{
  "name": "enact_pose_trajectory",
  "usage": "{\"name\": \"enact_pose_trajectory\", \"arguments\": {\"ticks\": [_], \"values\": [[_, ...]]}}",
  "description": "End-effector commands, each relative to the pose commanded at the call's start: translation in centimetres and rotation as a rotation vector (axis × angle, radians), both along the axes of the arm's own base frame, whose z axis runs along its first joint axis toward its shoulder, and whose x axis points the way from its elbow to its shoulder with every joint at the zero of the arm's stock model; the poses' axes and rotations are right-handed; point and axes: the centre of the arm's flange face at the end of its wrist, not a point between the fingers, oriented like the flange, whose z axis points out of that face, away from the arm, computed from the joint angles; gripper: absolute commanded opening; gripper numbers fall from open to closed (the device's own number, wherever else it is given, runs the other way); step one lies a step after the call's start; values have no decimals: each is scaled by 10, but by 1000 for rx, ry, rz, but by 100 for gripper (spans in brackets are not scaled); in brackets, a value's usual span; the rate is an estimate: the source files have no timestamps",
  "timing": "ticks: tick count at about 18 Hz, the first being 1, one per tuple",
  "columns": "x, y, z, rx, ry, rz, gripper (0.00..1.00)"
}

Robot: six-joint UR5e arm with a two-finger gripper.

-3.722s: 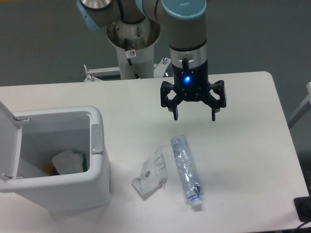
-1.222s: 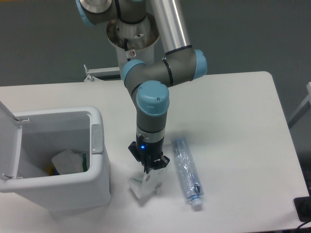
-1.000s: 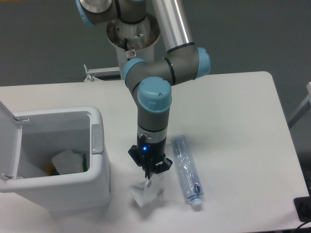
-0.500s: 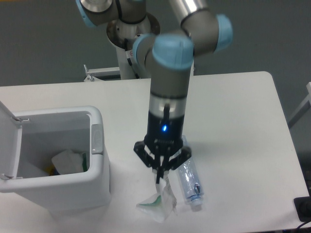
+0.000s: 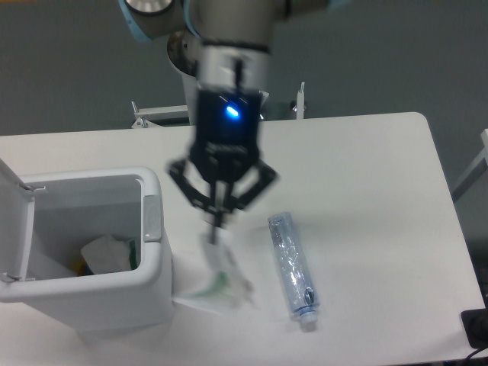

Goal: Place the trash in the trash can
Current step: 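Lift the wrapper and carry it over the white trash can, then open the gripper to drop the wrapper into the can, then move the open gripper over the clear water bottle and lower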

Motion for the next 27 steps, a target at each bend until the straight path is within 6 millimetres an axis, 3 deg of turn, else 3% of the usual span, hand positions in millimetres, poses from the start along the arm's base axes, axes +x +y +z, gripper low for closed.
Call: {"name": "enact_pose_trajectory", "arguments": {"ticks": [3, 5, 6, 7, 9, 13, 14, 16, 19, 22, 24, 27], "values": [[55, 3, -31, -50, -23, -87, 0], [64, -2, -47, -73, -41, -100, 0], [67, -2, -53, -82, -45, -107, 15], [69, -1, -57, -88, -40, -121, 56], [67, -1, -60, -98, -36, -111, 97], [54, -5, -48, -75, -70, -51, 100], [41, -9, -44, -67, -70, -25, 100], [-10, -24, -28, -32, -85, 84, 100], [-78, -29, -46, -50, -119, 185, 100], [-139, -21, -87, -103, -152, 242, 100], [-164, -8, -125, -156, -162, 243, 100], [-195, -10, -176, -247, -125, 194, 100]]}}
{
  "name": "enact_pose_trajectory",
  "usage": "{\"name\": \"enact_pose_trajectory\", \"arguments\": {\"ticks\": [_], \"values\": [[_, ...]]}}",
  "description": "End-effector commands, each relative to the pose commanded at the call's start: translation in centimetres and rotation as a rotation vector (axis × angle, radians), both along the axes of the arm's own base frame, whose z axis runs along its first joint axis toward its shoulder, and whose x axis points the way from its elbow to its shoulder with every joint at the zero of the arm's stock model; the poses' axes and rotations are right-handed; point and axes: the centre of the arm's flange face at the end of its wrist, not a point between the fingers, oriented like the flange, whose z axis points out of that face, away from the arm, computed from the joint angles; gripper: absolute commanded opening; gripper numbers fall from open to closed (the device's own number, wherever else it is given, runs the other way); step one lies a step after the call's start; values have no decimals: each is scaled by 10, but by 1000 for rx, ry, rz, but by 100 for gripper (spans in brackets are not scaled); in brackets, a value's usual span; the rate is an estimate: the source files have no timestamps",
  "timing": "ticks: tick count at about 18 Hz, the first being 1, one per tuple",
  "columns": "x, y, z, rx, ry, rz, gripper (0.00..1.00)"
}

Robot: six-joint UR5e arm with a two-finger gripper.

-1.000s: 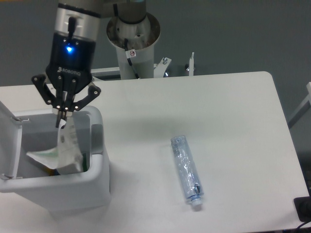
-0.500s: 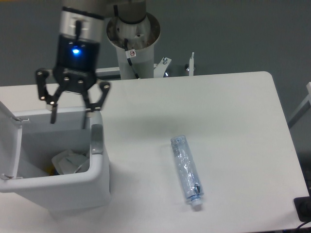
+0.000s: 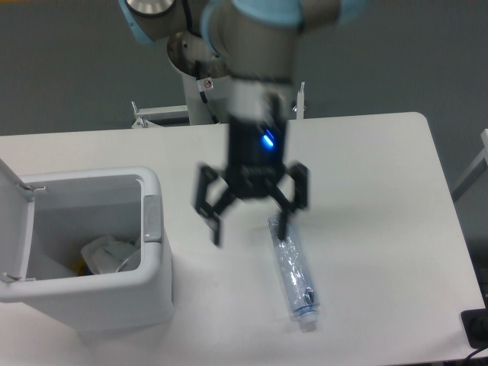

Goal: Place the trash in the trash can
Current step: 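Move the open gripper over the clear water bottle and lower, then close the gripper around the bottle's cap end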

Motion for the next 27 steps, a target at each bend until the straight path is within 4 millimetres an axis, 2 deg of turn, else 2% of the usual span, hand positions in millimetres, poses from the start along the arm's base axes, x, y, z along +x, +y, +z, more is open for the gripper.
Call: {"name": "enact_pose_trajectory", "arguments": {"ticks": [2, 3, 4, 6, 9, 14, 16, 18, 27], "values": [[-12, 2, -37, -54, -17, -46, 100], [-18, 3, -68, -108, -25, -87, 100], [-24, -5, -95, -190, 6, -117, 100], [-31, -13, -109, -252, 33, -153, 100], [-40, -17, -150, -304, 6, -193, 100], [-46, -16, -186, -366, -10, -191, 100], [-46, -13, -191, -367, -16, -191, 100], [-44, -9, -204, -377, -29, -199, 100], [-39, -5, -222, -406, -45, -200, 100]]}}
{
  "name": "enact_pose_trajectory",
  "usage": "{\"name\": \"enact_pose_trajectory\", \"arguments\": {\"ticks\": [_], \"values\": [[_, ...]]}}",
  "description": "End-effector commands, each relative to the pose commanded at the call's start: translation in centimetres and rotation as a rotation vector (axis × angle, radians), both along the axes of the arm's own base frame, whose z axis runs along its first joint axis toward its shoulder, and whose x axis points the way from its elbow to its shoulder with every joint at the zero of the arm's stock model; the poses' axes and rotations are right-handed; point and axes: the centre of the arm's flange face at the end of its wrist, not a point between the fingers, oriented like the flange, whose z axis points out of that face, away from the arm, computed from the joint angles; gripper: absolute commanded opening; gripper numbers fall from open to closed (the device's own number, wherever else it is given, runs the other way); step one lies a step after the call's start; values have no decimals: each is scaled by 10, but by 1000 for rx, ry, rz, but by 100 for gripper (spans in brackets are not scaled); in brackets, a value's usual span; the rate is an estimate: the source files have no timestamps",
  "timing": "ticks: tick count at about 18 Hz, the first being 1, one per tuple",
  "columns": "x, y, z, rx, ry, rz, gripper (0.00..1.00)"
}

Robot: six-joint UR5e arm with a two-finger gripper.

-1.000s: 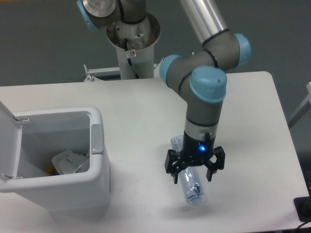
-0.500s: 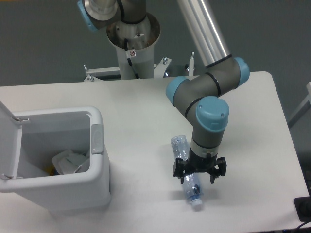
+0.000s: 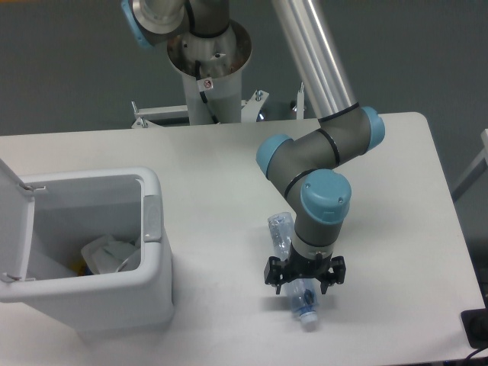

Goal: Place the trash in the trash can
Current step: 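Close the gripper around the bottle's cap end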

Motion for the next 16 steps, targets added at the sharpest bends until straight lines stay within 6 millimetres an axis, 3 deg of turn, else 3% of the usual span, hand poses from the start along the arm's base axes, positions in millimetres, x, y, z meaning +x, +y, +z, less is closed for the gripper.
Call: {"name": "enact_pose_trajectory", "arguments": {"ticks": [6, 16], "values": [[2, -1, -7, -42, 20, -3, 99], [8, 1, -12, -62, 20, -8, 81]]}}
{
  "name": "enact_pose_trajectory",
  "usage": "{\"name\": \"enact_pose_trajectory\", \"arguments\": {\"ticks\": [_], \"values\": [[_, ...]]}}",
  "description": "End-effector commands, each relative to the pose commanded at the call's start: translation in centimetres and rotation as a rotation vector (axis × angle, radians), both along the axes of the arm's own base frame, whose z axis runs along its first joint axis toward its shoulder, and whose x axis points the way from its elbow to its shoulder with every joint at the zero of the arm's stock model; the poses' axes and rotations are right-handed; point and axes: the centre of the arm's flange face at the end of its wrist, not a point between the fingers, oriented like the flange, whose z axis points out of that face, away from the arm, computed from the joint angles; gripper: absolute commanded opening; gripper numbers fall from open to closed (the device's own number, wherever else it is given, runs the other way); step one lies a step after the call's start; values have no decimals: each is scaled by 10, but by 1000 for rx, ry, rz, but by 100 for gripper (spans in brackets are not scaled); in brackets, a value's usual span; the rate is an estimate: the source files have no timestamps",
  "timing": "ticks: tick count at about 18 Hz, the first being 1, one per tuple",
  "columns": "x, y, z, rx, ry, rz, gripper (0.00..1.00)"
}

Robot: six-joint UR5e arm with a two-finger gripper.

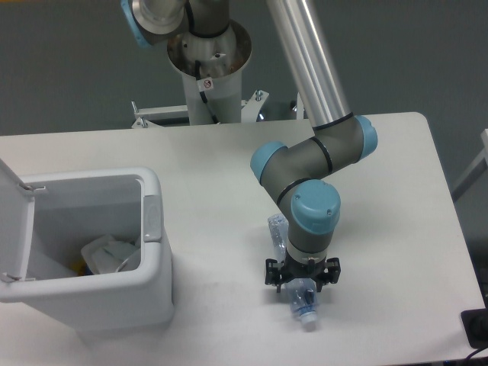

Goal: Place the trash in the trash can
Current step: 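Close the gripper around the bottle's cap end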

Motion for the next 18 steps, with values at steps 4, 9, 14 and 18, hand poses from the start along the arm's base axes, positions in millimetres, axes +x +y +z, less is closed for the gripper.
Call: {"name": "enact_pose_trajectory", "arguments": {"ticks": [4, 9, 14, 18], "values": [[0, 0, 2, 2, 2, 0, 70], [1, 0, 3, 3, 4, -2, 63], [0, 0, 4, 4, 5, -2, 63], [0, 0, 9, 11, 13, -5, 63]]}}
